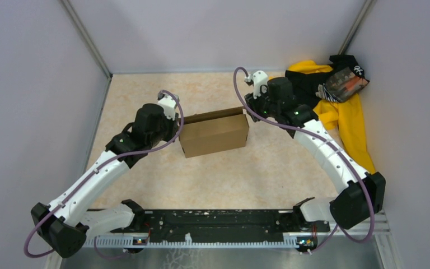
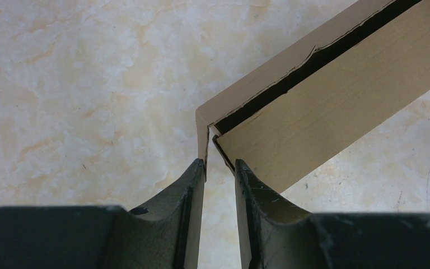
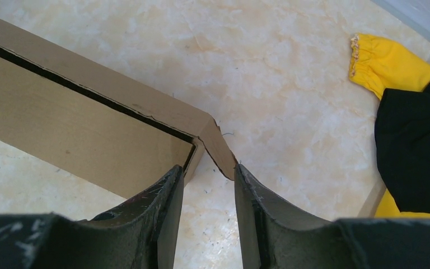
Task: Fold the paper box
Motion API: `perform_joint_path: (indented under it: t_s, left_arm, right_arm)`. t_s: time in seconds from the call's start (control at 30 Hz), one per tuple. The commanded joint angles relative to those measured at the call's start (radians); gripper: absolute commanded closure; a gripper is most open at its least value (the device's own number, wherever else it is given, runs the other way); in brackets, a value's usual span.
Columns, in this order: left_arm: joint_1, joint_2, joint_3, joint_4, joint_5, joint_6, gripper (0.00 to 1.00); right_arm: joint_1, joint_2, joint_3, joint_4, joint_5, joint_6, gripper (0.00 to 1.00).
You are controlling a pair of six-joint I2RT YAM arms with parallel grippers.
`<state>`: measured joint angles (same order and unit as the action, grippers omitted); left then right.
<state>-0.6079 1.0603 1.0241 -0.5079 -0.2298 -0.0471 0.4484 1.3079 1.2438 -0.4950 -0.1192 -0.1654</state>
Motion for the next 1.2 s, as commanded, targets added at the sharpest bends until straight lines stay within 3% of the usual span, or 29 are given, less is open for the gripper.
perform_joint_path:
  t_s: [0.0, 0.4, 0.9, 1.17]
  left_arm:
    - [0.009, 0.003, 0.018, 0.023, 0.022, 0.015, 0.67]
    - [0.010, 0.003, 0.020, 0.022, 0.042, 0.011, 0.68]
    - [0.014, 0.015, 0.029, 0.017, 0.048, 0.004, 0.74]
    - [0.013, 0.049, 0.061, -0.010, 0.085, -0.021, 0.78]
  right_arm:
    - [-0.007, 0.022, 0.043, 0.053, -0.016, -0.017, 0.61]
    - [-0.010, 0.046, 0.050, 0.085, -0.013, -0.016, 0.65]
    - [-0.011, 0.044, 0.056, 0.077, -0.005, -0.017, 0.89]
    - [-0.011, 0.039, 0.070, 0.048, -0.007, -0.005, 0.95]
